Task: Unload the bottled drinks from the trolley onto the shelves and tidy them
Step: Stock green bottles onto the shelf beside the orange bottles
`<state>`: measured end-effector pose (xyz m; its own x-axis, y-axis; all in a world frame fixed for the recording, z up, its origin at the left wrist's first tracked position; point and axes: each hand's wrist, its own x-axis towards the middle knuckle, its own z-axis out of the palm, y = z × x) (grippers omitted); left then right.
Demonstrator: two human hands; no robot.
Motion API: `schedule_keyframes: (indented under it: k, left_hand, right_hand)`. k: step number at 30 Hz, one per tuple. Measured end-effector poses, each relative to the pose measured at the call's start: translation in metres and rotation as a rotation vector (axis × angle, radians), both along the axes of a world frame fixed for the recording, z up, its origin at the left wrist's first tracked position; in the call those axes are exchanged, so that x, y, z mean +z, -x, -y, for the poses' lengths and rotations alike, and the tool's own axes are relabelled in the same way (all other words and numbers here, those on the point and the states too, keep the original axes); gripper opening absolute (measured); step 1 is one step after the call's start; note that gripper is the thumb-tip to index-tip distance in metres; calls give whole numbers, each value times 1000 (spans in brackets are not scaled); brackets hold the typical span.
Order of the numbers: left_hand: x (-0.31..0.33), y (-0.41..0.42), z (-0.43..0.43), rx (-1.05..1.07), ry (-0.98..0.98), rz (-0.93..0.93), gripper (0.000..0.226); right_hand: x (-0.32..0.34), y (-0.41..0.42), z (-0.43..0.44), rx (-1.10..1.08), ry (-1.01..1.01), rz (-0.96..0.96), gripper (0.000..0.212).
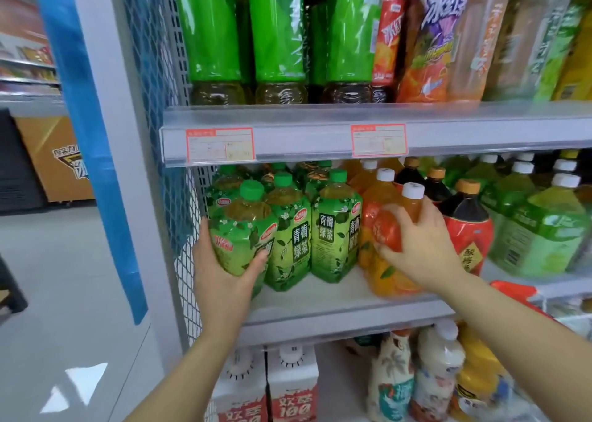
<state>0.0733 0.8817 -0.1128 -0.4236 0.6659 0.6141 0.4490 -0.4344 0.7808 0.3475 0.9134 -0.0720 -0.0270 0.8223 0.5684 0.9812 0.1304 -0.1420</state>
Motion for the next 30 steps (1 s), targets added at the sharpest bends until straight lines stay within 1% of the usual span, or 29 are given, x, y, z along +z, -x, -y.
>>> schedule_keyframes:
  k: [5,8,11,15,17,19,21,23,25,27,30]
  left_hand:
    - [-1,13,-23,-51,80,148,92]
    - [-6,23,-34,-44,134,124,90]
    - [-3,29,-45,29,231,83,90]
    - [5,20,-42,52,352,103,92]
    - [5,7,-28,123,317,15,91]
    - [5,-15,-11,152,190,-106,89]
    - [8,-43,3,79,45,-241,78]
    - [10,-75,10,-58,-78,-420,59]
    - [10,-111,12,-233,-120,-523,47]
    - [8,-149,15,-400,-126,-564,42]
    - [4,-207,22,-577,-136,-639,39]
  right_hand:
    - [-2,-1,-2,31,-31,-4,66]
    - [-2,0,0,25,-48,3,66]
    - [-2,0,0,28,-59,7,65]
    - [-3,-2,-2,20,1,24,70]
    - [0,-5,0,40,70,32,76]
    - [9,-12,8,110,153,18,75]
    - [20,-24,23,181,190,21,67]
    - [31,-45,41,215,171,41,51]
    - [42,-73,61,209,151,37,33]
    - [46,-109,81,153,161,33,24]
    - [39,-171,115,-23,257,-6,21]
